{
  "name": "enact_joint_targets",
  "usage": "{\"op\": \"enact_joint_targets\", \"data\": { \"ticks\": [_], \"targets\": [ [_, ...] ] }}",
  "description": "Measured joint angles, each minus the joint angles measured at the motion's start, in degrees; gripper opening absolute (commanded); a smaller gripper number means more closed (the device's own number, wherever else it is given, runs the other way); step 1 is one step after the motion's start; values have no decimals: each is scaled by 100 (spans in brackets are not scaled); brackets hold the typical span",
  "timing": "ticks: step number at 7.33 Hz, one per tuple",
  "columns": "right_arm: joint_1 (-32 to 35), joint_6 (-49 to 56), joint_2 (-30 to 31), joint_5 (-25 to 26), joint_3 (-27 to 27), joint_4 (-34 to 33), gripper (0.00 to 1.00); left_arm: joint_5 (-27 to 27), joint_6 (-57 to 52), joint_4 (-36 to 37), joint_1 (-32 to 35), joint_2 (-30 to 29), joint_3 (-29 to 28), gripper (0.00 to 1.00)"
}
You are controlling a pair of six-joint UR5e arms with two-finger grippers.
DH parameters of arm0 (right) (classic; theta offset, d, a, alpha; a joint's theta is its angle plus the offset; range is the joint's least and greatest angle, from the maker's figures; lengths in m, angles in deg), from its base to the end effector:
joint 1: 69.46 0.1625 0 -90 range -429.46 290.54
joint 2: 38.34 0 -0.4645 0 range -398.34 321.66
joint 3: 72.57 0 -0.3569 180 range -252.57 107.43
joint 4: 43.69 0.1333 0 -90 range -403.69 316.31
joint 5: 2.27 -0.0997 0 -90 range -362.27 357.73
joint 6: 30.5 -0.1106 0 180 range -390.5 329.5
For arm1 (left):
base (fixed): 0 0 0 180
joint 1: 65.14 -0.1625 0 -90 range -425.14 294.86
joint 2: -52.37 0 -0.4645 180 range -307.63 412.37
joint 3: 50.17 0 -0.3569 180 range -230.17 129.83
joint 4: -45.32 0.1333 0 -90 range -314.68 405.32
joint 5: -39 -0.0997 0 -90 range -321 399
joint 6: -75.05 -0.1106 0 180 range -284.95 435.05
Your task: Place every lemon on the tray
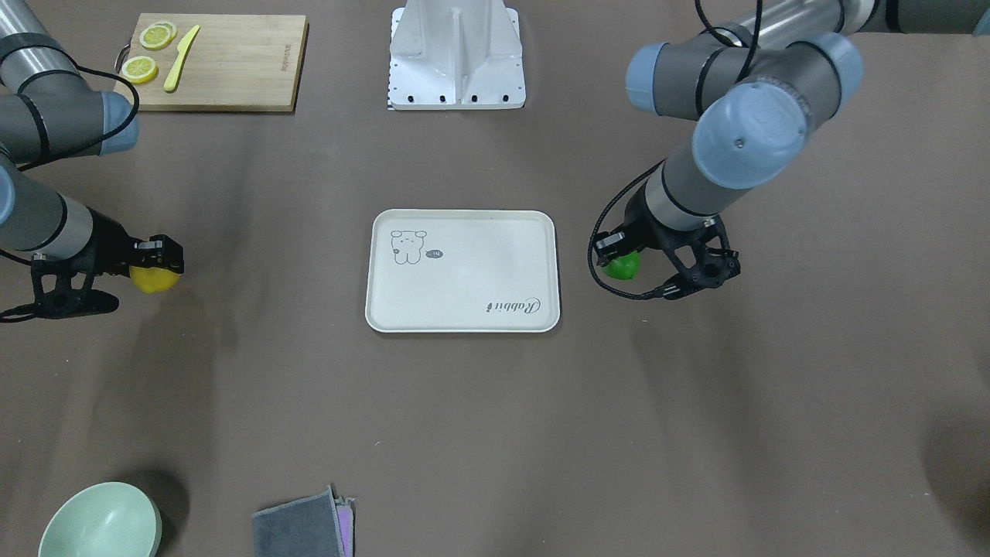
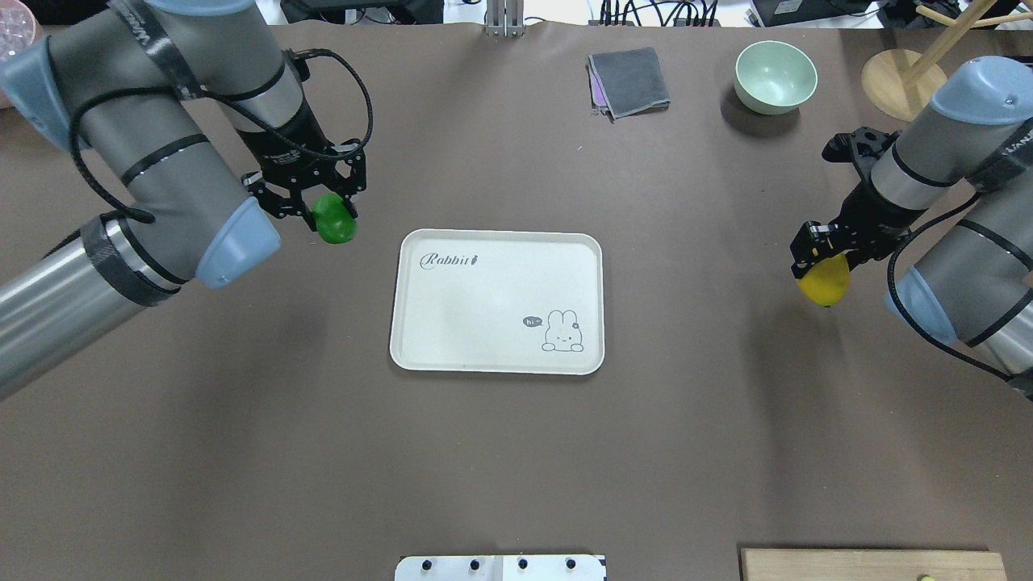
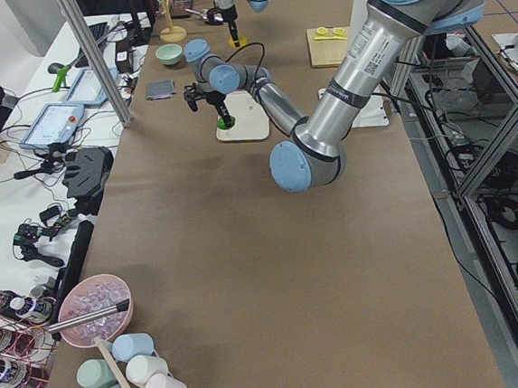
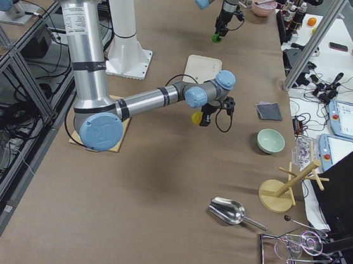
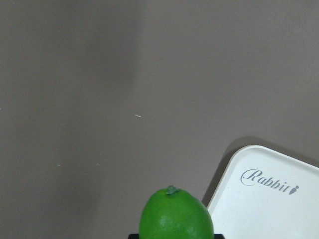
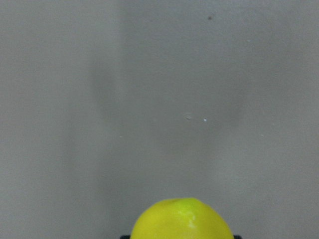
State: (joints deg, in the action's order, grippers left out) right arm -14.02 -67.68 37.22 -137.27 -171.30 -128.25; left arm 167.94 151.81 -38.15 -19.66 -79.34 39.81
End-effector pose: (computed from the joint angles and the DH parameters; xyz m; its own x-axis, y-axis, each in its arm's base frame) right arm -0.2774 -0.4998 0.4928 0.6119 -0.1048 0.7840 0.1609 0.9869 0.0064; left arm 0.4500 -0.5486 0.2848 0.6269 -0.3834 -0.6782 0.1615 0.9156 -0.3683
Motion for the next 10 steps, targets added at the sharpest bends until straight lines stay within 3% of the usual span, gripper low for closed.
{"op": "enact_joint_targets", "data": {
  "ticks": [3,4,5,6,8,10],
  "targets": [
    [-171,-36,-615,421,-111,-5,3,-677,967,-520,-725,-440,-571,0],
    [-262,-25,-842,573,-69,4,3,-870,1248,-680,-942,-541,-711,7],
    [-377,-41,-1077,701,7,25,3,-972,1442,-775,-1083,-635,-825,38],
    [-471,-49,-1419,821,231,88,3,-1071,1570,-819,-1200,-704,-895,98],
    [-606,-31,-2216,876,1040,495,3,-1248,1742,-878,-1343,-735,-902,99],
    [-703,-78,-2614,867,1779,1237,3,-1237,1712,-887,-1299,-699,-822,99]
  ]
}}
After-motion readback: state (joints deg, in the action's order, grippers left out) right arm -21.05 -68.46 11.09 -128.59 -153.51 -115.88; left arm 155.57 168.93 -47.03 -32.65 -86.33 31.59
